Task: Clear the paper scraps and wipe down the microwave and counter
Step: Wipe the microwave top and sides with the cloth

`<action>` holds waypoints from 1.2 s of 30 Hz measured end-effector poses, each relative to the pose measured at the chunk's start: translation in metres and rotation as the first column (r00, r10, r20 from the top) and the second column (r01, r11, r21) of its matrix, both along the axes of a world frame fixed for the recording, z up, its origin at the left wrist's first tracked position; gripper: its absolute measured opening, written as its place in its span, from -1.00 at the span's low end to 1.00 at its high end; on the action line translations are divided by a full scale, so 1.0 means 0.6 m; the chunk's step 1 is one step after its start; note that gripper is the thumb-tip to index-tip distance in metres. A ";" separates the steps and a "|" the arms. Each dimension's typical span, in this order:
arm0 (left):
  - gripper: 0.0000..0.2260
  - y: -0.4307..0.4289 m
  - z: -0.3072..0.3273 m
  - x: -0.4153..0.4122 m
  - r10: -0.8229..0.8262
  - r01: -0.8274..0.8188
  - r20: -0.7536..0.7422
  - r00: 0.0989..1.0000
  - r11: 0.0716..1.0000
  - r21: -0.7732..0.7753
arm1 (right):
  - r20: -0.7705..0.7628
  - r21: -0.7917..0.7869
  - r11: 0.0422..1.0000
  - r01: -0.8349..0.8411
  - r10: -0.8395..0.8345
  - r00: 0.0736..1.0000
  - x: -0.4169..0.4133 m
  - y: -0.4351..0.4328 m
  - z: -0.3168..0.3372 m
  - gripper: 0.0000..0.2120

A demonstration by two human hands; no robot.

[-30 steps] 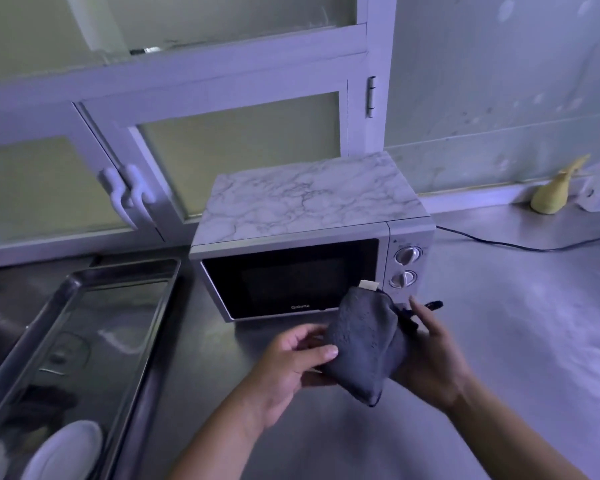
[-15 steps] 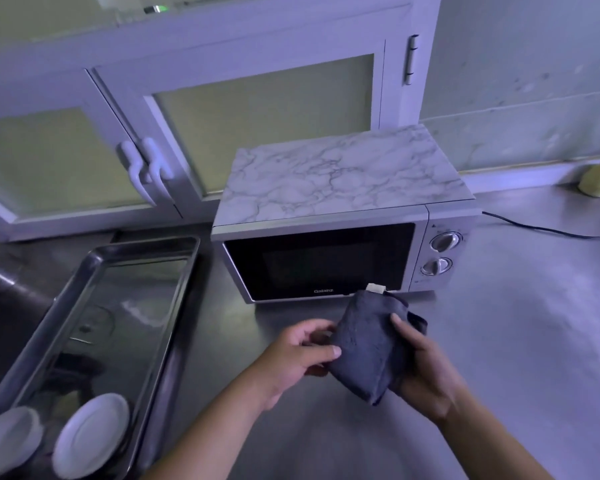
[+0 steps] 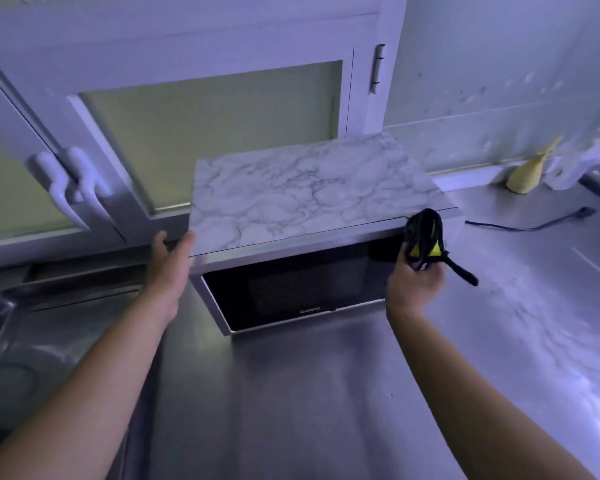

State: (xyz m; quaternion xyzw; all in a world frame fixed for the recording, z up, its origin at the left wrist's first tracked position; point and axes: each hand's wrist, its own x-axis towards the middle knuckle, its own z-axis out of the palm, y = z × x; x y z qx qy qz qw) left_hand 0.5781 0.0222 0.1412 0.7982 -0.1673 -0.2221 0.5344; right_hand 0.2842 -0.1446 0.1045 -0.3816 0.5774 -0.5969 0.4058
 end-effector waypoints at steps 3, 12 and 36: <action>-0.38 -0.027 -0.017 0.026 -0.177 0.162 -0.187 0.966 0.982 -0.092 | -0.052 0.160 0.981 0.112 -0.105 0.993 0.036 0.002 -0.015 -0.72; -0.63 -0.049 -0.028 0.028 -0.372 0.250 -0.311 0.874 0.895 -0.368 | -0.062 0.153 0.961 0.231 -0.223 0.973 0.111 0.040 -0.009 -0.80; -0.46 -0.033 -0.039 0.047 -0.384 0.320 -0.203 0.901 0.903 -0.286 | 0.132 0.101 0.942 -0.320 0.306 0.943 0.376 0.348 -0.044 -0.78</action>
